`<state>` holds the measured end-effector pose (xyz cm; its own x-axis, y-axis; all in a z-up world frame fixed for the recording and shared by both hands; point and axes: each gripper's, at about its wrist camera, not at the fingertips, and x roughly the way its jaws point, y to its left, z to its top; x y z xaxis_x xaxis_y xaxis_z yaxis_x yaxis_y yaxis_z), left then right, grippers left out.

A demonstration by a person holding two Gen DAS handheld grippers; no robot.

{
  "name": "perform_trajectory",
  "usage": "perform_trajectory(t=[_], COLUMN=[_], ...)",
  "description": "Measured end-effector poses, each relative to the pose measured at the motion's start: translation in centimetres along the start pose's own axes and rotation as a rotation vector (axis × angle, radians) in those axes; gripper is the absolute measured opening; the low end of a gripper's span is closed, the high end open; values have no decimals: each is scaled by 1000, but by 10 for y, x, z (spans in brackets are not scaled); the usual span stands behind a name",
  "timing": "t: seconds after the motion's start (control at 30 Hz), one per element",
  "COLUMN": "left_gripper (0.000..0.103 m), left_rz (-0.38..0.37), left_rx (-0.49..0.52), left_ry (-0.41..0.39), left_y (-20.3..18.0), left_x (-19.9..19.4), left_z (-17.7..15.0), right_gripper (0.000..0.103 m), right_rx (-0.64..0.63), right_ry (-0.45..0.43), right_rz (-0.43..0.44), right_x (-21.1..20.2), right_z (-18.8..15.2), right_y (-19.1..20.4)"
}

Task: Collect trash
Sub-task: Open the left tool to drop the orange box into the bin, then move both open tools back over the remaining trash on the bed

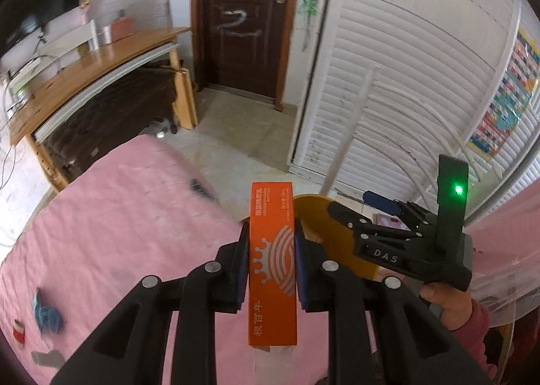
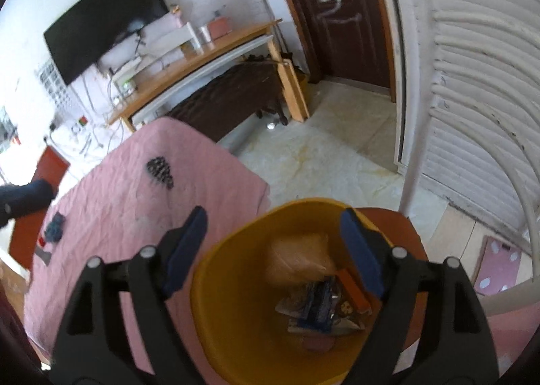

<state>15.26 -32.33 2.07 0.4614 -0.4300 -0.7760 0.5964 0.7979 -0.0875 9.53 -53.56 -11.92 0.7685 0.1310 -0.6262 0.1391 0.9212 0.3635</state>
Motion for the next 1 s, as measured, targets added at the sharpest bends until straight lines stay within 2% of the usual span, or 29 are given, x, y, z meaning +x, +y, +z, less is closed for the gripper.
perform_trajectory(t=[0.13,0.2,0.27,0.33,0.37,0.4,0.47,0.57,0.7,0.9,1.0], left_gripper=[18,19,21,29,43,63,76,76,76,79,83], left_rz=[-42,-101,-165,-166,-176,-177,-149,-69,47,129,160], left_rx=[18,-5,-22,-27,-16,-8,-8,-7,-12,-59,-93], left_ry=[2,-13,8,34,44,48,33,2,-86,-152,-190], left_y=[-22,-29,-33,-37,-38,-38,-36,-29,-14,21,39], left_x=[16,26,40,52,56,59,60,56,35,0,-18], left_z=[10,17,20,18,15,13,6,-1,-15,-27,-31], right_gripper=[81,81,81,83,84,84,84,84,84,84,88], right_rx=[107,154,188,214,223,231,240,235,202,100,44], right_ry=[-46,-70,-89,-105,-107,-109,-108,-100,-104,-96,-87], right_rz=[21,15,12,5,5,5,8,16,30,67,81], right_x=[-12,-21,-28,-33,-34,-34,-34,-31,-34,-34,-32], right_z=[3,3,3,2,2,1,0,0,3,10,12], right_y=[-28,-41,-53,-63,-66,-68,-72,-69,-55,-9,17])
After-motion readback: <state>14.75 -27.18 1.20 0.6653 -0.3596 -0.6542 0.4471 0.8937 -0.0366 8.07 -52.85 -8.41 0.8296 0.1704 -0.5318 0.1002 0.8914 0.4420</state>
